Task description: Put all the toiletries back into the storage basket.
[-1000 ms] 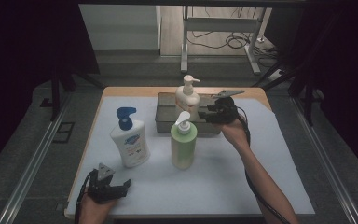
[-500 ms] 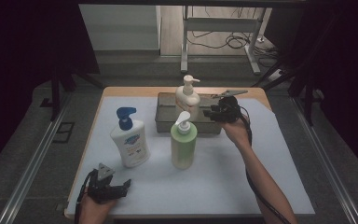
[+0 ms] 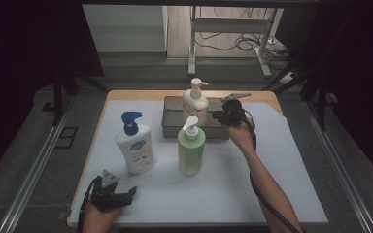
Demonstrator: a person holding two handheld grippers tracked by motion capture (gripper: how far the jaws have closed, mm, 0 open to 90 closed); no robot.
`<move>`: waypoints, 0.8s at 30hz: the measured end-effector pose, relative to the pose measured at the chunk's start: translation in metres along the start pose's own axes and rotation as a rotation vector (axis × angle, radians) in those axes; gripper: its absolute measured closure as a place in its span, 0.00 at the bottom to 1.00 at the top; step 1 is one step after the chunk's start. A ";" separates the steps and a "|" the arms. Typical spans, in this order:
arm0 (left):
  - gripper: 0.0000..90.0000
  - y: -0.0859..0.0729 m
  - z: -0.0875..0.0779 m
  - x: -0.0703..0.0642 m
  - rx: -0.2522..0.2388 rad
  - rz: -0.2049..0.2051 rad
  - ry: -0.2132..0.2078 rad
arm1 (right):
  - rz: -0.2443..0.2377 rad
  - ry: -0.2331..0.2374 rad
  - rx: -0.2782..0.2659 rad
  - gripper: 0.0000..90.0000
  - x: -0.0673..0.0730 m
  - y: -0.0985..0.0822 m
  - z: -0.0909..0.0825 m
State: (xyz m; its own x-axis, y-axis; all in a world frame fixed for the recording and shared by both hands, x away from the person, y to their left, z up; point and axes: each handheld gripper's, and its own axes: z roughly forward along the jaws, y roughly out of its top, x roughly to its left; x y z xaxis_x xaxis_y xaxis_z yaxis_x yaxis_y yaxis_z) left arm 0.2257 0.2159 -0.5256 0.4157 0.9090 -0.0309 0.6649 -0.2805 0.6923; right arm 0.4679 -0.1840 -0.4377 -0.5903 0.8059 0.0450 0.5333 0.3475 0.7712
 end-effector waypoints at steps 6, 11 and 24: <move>0.14 0.000 0.000 0.000 0.000 -0.001 -0.001 | -0.009 0.019 0.004 0.94 0.004 0.002 0.011; 0.14 0.000 0.000 0.000 -0.001 -0.001 -0.001 | -0.004 0.028 0.013 0.93 0.007 0.004 0.019; 0.14 0.000 0.000 0.000 0.000 0.000 0.000 | 0.023 0.053 0.028 0.94 0.008 0.002 0.029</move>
State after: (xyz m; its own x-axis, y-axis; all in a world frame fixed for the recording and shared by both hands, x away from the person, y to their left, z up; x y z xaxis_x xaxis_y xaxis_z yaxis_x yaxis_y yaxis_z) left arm 0.2258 0.2159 -0.5256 0.4158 0.9089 -0.0314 0.6652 -0.2804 0.6920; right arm 0.4820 -0.1632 -0.4543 -0.6087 0.7875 0.0968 0.5633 0.3430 0.7517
